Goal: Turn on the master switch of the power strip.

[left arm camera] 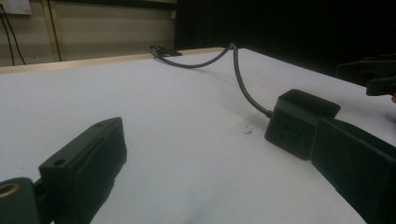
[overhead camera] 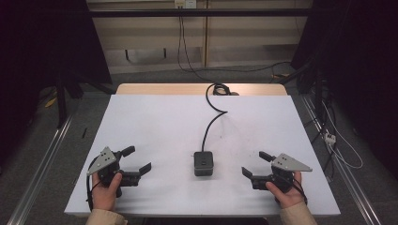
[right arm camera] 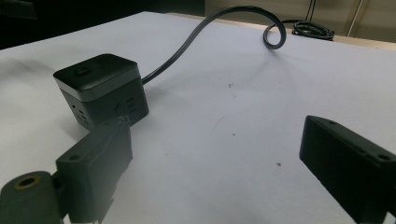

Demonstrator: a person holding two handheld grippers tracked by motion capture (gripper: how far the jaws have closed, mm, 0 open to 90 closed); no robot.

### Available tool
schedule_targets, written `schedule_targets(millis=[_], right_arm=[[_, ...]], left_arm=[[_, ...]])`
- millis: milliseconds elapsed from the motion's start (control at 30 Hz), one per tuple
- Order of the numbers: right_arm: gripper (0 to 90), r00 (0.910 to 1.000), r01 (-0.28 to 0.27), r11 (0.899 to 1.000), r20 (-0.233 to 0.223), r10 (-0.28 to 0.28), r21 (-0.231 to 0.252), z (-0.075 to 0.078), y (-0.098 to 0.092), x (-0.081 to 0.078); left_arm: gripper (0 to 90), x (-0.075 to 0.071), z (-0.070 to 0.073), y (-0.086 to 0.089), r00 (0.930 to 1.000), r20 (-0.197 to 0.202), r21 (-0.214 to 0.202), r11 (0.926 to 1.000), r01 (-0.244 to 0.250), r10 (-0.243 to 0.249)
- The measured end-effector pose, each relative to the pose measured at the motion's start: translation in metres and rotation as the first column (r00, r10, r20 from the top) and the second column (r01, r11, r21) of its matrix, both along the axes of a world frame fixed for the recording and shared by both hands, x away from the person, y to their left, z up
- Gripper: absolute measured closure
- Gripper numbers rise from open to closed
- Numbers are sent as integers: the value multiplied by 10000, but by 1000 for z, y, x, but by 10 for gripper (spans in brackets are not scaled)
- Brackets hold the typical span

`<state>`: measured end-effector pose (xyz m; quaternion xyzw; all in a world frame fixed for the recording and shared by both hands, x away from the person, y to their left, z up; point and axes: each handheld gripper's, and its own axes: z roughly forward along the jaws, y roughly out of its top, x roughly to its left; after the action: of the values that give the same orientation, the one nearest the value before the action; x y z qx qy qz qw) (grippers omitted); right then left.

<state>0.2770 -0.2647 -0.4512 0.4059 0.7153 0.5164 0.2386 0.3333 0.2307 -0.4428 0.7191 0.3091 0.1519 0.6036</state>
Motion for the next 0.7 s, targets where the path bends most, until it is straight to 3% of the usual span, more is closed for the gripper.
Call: schedule_targets(millis=[700], right_arm=[[94,9999,-105,9999,-5,105,-30,0,2,1]], left_arm=[[34,1,2,-7,9995,172,-58,9996,279,-278]])
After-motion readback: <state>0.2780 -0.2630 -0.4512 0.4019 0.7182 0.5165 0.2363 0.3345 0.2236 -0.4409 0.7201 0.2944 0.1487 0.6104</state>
